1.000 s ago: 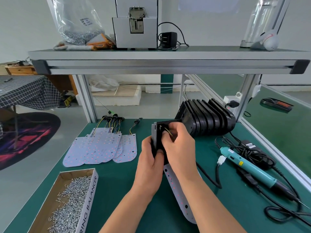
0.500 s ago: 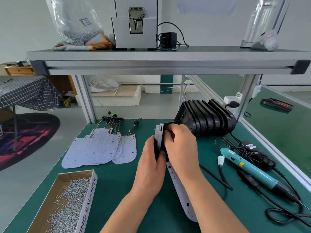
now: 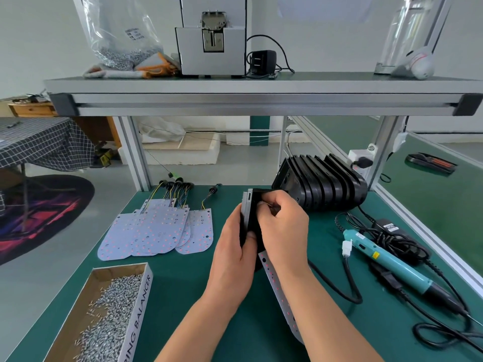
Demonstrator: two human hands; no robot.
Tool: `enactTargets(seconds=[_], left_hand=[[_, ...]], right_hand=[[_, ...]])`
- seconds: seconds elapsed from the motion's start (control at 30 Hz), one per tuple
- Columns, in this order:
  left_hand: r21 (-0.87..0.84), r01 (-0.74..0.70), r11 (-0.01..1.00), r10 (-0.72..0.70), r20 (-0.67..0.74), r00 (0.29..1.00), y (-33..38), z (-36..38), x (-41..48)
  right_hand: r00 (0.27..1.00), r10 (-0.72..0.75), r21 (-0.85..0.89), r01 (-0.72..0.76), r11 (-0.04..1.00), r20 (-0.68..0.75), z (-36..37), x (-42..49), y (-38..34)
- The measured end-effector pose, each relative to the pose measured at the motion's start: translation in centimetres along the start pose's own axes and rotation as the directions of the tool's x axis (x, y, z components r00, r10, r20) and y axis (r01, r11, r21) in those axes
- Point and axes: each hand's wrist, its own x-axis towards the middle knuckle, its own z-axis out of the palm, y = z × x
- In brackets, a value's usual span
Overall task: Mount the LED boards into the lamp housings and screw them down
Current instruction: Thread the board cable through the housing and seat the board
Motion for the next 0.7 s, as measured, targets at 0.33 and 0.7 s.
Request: enactTargets(seconds=[0.33,0.7], left_hand=[[-0.05,-0.014,0.999,0.015,0.034,0.999,-0.1,0.3,0.1],[-0.091,-0.083,0.992,0.089,0.071,0.993,0.7,-0.4,0.2]], right_hand=[[0.993,-0.007,-0.028,0.003,1.0,-0.118,0.0,0.1,0.2],[0.966,-0.236,-0.175,0.216,0.961,-0.107,0.3,-0.1,1.0]])
